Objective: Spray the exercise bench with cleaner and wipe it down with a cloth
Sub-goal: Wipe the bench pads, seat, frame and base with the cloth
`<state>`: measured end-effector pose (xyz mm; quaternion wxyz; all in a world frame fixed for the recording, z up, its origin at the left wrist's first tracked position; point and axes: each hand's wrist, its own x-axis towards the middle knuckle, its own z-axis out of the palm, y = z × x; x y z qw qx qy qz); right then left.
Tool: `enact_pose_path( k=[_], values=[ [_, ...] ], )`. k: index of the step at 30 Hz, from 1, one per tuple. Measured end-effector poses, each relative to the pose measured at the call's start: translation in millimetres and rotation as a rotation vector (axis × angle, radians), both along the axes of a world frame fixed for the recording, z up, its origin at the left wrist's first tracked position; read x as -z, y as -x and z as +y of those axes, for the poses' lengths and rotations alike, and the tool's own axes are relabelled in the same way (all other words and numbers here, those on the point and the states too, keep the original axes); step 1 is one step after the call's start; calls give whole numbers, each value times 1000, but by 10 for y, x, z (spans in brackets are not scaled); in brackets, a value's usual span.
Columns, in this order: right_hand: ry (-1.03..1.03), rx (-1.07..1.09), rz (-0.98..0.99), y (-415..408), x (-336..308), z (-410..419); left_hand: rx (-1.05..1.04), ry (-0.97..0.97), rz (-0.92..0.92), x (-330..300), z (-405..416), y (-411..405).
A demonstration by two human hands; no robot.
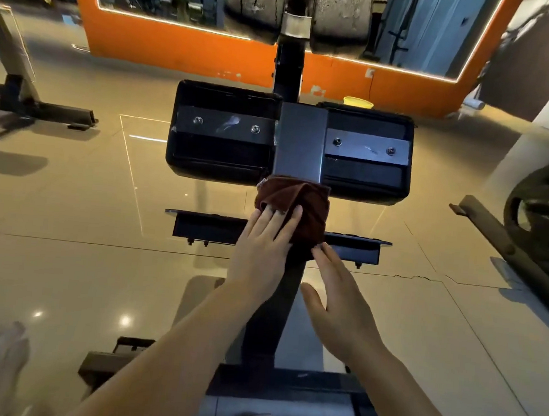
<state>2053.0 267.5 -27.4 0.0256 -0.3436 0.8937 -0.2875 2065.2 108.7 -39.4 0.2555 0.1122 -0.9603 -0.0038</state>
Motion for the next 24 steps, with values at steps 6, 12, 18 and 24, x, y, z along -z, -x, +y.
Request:
enact_pose_path(
  k=[6,12,18,24],
  values=[
    [81,26,99,89,-134,-18,-24,113,-6,-151,-176,95],
    [133,-15,273,420,-388,-631,-13,207,35,-734,-660,599],
    [146,21,295,507,-509,-995,35,210,77,-1180,-980,916],
    [15,101,180,514,-726,-1114,211,134,136,-1289,-1055,1013]
  ],
)
